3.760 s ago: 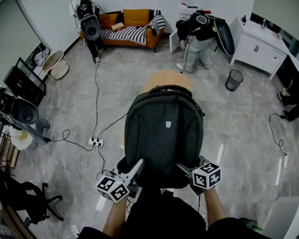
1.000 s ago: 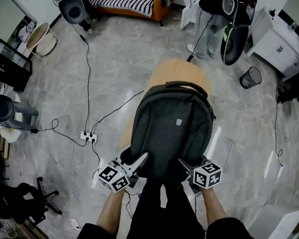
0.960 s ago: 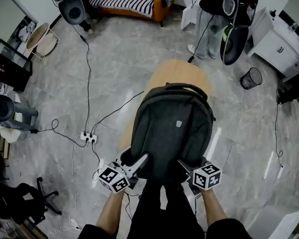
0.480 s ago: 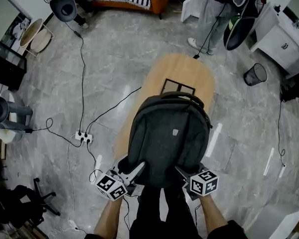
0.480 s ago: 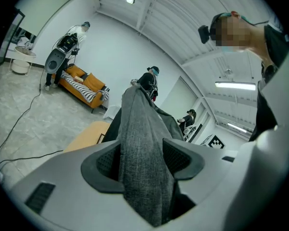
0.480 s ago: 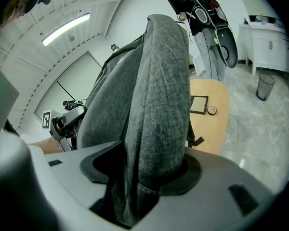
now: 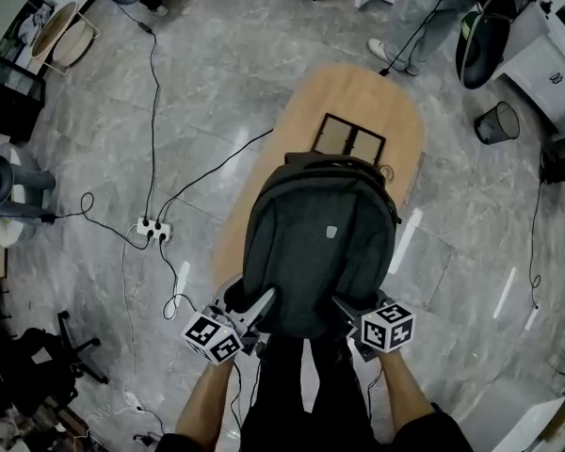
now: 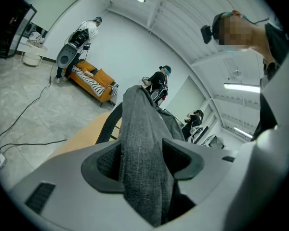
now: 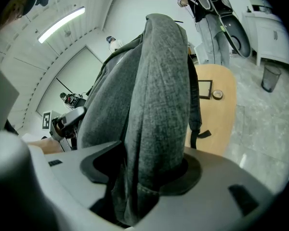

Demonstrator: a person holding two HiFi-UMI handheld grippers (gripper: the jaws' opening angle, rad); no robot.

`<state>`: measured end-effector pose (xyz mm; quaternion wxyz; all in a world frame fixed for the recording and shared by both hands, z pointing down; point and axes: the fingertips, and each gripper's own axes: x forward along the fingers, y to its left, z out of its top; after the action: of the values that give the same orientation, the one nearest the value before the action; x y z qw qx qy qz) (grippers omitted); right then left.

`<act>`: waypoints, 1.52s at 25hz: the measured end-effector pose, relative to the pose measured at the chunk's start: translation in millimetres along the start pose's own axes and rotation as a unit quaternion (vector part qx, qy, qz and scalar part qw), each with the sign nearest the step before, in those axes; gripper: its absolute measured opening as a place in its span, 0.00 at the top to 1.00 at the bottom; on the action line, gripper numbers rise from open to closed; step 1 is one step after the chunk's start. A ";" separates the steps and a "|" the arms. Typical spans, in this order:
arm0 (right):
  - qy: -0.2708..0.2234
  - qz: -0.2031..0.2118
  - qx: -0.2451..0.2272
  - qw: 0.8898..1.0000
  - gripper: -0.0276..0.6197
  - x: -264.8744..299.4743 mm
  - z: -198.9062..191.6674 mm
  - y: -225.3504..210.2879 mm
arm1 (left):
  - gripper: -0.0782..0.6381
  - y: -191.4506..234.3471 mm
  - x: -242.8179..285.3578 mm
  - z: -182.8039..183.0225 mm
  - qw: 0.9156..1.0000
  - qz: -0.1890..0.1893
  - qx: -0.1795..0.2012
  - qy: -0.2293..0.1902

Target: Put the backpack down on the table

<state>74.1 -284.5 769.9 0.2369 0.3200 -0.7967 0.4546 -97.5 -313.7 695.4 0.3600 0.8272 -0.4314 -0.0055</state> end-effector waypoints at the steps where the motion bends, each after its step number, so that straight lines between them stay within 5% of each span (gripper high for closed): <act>1: 0.004 0.003 0.000 1.000 0.60 4.6 -4.0 -1.3 | 0.53 3.8 -1.3 -4.9 1.000 0.004 -0.005 0.001; 19: 0.112 0.027 0.048 0.992 0.60 78.1 -79.6 -45.9 | 0.54 75.9 5.9 -105.0 0.993 0.072 -0.079 0.057; 38: 0.131 0.020 0.100 0.986 0.57 112.0 -72.4 -81.4 | 0.54 128.4 48.4 -121.3 0.978 0.120 -0.127 0.116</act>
<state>63.0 -285.2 925.7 0.2965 0.2638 -0.7156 0.5748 -119.5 -324.1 876.9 0.5081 0.7119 -0.4784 0.0787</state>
